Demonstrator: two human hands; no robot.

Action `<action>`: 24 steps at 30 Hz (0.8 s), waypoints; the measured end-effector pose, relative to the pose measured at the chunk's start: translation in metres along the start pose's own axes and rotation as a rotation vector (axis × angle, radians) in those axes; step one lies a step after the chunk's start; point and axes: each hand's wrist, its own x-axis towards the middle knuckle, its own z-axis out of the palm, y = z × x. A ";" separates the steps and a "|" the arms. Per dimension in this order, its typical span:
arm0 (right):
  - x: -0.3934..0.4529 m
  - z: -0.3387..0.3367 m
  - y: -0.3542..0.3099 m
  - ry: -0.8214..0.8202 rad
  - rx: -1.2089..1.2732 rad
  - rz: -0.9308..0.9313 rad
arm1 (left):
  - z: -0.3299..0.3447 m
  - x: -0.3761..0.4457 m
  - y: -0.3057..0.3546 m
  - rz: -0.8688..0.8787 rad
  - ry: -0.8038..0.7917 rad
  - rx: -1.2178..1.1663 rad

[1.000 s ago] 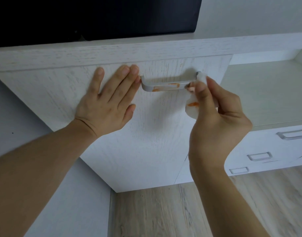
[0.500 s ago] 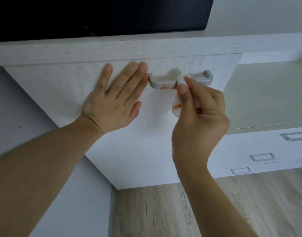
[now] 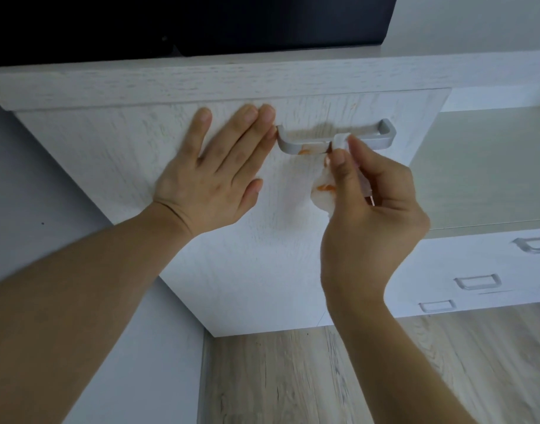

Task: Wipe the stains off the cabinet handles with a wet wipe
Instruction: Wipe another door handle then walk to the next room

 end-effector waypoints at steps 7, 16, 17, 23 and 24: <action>-0.004 0.003 0.002 -0.065 -0.057 -0.092 | -0.001 0.000 0.000 -0.002 -0.008 -0.011; -0.009 0.002 0.002 -0.002 -0.039 -0.102 | 0.000 0.000 0.000 -0.007 0.005 -0.025; -0.008 0.001 0.003 0.027 -0.022 -0.102 | 0.000 0.000 0.000 -0.007 0.006 -0.025; -0.012 0.012 0.009 -0.002 -0.012 -0.103 | -0.001 0.000 0.001 -0.005 -0.026 -0.028; -0.013 0.013 0.008 -0.022 -0.025 -0.110 | -0.002 0.000 0.001 -0.005 -0.032 -0.023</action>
